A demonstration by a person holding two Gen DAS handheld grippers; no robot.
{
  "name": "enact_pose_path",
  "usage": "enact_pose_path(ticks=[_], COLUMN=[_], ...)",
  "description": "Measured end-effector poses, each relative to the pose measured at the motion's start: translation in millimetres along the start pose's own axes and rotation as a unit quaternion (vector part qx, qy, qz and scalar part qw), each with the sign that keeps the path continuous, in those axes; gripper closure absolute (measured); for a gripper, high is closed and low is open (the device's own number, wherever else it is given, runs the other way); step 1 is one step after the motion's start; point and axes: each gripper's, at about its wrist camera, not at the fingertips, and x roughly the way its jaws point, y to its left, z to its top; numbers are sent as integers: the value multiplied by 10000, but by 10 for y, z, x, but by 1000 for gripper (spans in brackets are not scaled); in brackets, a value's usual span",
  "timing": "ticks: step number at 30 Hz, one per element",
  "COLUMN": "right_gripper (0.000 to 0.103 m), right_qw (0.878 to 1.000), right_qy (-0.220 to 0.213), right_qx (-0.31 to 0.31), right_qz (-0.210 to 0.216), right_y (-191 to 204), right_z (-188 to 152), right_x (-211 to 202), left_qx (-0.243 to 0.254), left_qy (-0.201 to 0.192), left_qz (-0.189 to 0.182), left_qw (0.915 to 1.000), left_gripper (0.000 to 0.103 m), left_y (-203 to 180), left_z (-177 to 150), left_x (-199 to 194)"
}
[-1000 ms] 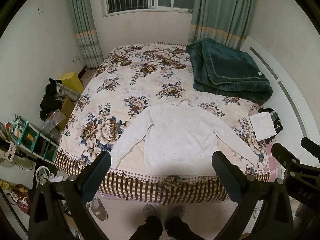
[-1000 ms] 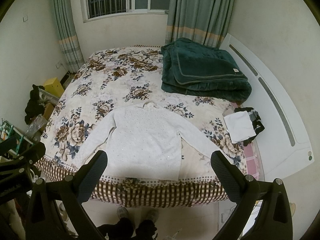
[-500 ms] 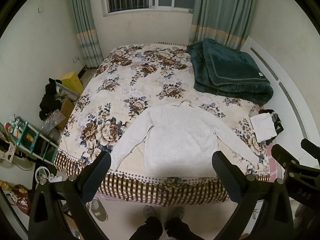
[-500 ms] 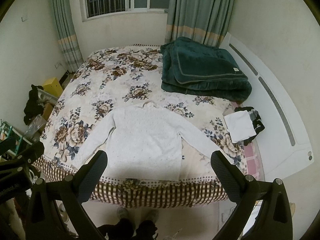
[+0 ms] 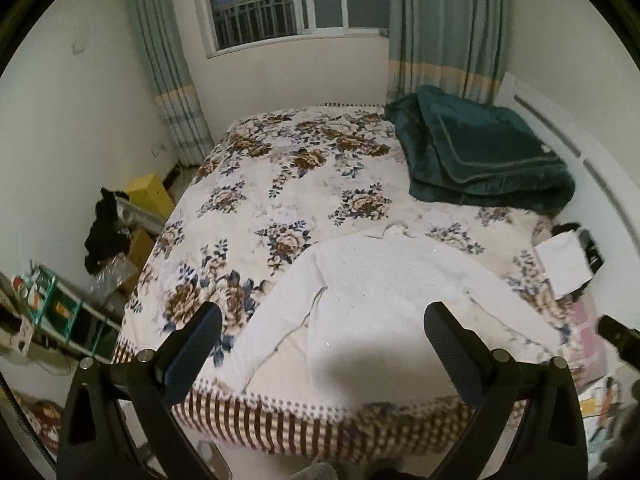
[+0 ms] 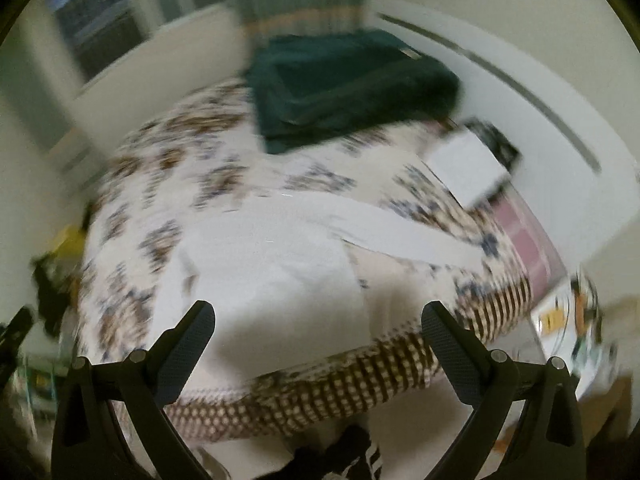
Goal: Fold small clothes
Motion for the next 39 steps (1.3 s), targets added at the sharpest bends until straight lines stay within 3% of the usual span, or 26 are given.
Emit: enact_pose_path(ticks=[4,6,8,10,14,20,23,24,25,26,28,34,36,39], right_gripper=[1,8,24,27,27,27,27,29,44,68,90,92,92,92], right_qw=[9947,9881,9805,9700,9374,8824,8598,8580,8588,8638,8732,8912,8932,9072], right_qy=[443,701,916,1138,1429,1304,1144,1084,994,959,959,351,444,634], right_qx=[859,1317,1689,2096,3155,4509,4976,5020,5022,4942,4772,4523,4473,4157], right_qz=[-341,-381,-421,-458,-348,-318,27,109,191,218,271,-71,-138,-92], right_y=[-883,-1384,-1862,-2344,-3352,-4370,-4698,-4729,-4756,-4760,-4750,-4832,-4900,-4799], right_z=[9,5,37,16,-88,-274,-269,-245,-197,-127,18,574,706,903], right_x=[982,1538,2104,2692,3873,4959,5336,5387,5447,5507,5589,5328,5407,5499], left_qx=[285,366,369,367,293,144,121,135,144,154,161,91,19,-60], left_qy=[195,431,640,895,1287,1988,2156,2205,2235,2247,2247,2114,2128,2191], left_qz=[154,274,333,479,673,851,951,969,988,1021,1017,959,933,955], left_qw=[9993,9980,9967,9942,9890,9762,9718,9705,9696,9689,9690,9726,9726,9710], left_gripper=[0,0,0,0,0,0,0,0,0,0,0,0,0,0], left_y=[-323,-545,-718,-949,-1296,-1699,-1857,-1915,-1960,-2000,-2101,-2247,-2259,-2247], left_z=[-91,-190,-257,-366,-563,-892,-959,-962,-961,-959,-914,-726,-704,-714], left_x=[730,1182,1530,1969,2689,3705,4035,4133,4206,4268,4367,4505,4545,4604])
